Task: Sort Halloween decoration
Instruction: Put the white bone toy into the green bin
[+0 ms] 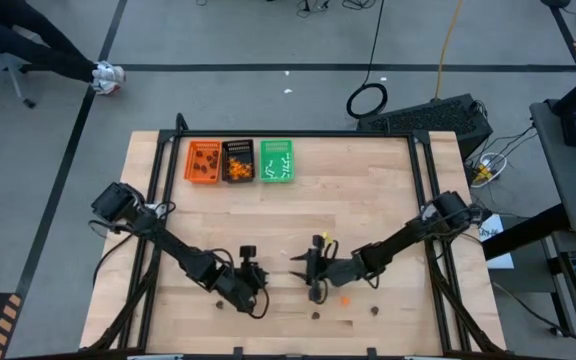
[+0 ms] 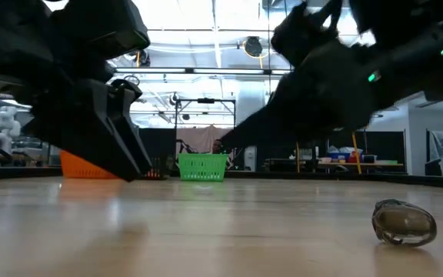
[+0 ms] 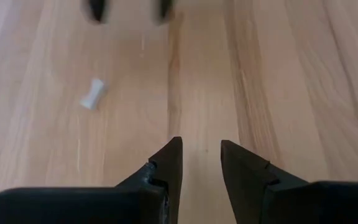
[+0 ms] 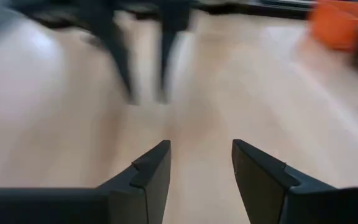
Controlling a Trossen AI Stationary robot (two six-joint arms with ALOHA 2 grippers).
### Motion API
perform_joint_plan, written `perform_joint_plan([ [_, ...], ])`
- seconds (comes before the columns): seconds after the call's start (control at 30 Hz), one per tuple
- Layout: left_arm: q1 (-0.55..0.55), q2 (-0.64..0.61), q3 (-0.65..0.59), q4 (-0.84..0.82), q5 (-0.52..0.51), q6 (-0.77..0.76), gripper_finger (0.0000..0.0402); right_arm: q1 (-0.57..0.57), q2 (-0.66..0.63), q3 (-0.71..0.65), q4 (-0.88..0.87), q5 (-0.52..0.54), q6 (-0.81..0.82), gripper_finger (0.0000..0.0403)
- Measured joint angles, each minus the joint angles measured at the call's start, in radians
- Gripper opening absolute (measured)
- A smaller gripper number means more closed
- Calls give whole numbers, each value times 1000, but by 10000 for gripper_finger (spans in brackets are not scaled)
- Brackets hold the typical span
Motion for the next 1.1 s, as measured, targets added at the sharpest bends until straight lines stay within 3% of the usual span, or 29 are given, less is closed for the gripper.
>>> perform_joint_plan([
  [0.13, -12, 0, 0, -7, 1, -12, 109, -13, 38, 29, -34, 195, -32, 155],
  [0.2, -13, 0, 0, -18, 1, -28, 109, -44, 39, 29, -41, 228, -34, 155],
  [0.4, -13, 0, 0, -27, 0, -53, 109, -214, 39, 29, -131, 75, 98, 155],
  [0.63, -38, 0, 0, -27, 5, -54, 109, -308, 33, 30, -302, -72, 210, 155],
  [0.87, -72, -1, 0, -31, -4, -78, 109, -303, 33, 31, -342, -68, 224, 153],
  [1.1, -112, -2, 1, -70, -14, -132, 109, -285, 26, 30, -345, -70, 223, 118],
])
